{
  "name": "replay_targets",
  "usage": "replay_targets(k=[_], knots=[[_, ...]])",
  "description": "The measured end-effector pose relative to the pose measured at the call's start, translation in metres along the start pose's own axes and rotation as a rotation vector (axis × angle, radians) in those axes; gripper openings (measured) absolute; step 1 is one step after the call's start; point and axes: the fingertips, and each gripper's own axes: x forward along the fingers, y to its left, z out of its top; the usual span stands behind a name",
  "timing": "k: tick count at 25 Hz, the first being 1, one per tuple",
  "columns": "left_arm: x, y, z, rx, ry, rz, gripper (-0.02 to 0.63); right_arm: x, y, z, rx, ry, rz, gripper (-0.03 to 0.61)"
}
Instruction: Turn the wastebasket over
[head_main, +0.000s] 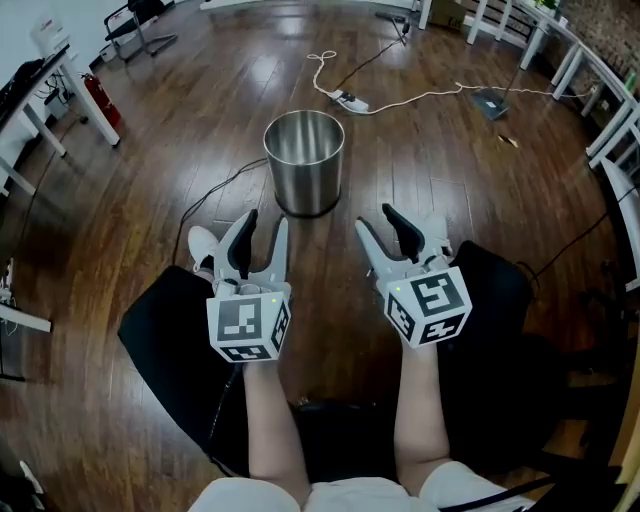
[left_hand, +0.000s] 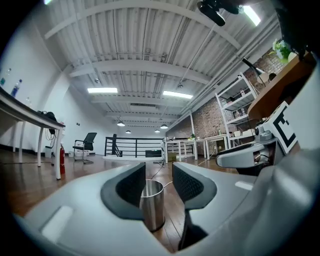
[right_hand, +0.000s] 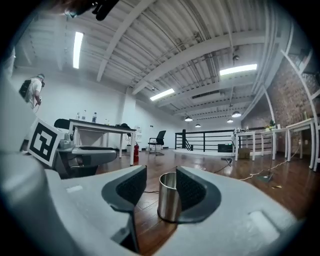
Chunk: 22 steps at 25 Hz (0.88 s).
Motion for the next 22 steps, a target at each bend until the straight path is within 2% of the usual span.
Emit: replay_targets(k=[3, 11, 17, 22], knots=[[0.026, 0.013, 0.006, 0.012, -0.012, 0.021, 0.2, 0.028, -0.021, 0.003, -0.011, 0.007, -0.011, 0.2], [0.105, 0.053, 0.005, 0.021, -0.006, 0.081, 0.266, 0.113, -0.07, 0.013, -0.024, 0.02, 0.005, 0.242], [0.165, 0.102, 0.0, 0.018, 0.013, 0.147, 0.316, 0.198, -0.073, 0.023, -0.086, 0.043, 0.109, 0.304], [0.207, 0.138, -0.019, 0.007, 0.048, 0.194, 0.332, 0.26, -0.076, 0.001, -0.102, 0.125, 0.22, 0.305]])
